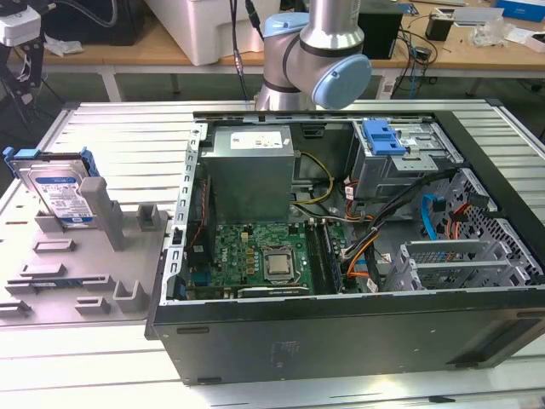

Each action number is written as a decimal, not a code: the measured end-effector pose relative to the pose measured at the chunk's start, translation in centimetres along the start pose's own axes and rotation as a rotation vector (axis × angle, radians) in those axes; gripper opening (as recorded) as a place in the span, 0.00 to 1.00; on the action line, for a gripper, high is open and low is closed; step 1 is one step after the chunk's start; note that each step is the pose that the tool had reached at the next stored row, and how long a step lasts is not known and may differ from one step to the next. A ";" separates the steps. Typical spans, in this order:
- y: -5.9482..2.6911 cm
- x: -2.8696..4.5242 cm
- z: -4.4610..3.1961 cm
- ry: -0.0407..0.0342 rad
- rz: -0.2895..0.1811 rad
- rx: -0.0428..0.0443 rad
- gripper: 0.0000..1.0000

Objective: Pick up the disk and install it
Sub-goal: 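Pick up the disk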

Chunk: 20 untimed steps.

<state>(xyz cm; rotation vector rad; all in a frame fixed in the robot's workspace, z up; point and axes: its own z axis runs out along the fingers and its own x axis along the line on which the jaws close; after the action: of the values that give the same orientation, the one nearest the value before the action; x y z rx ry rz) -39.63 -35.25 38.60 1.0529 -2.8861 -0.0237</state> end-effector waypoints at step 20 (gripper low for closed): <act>0.00 -0.01 0.13 0.0175 -0.455 0.0273 0.42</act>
<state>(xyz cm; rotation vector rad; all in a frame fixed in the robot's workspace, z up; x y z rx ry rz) -39.63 -35.24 38.47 1.6779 -2.5715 0.0010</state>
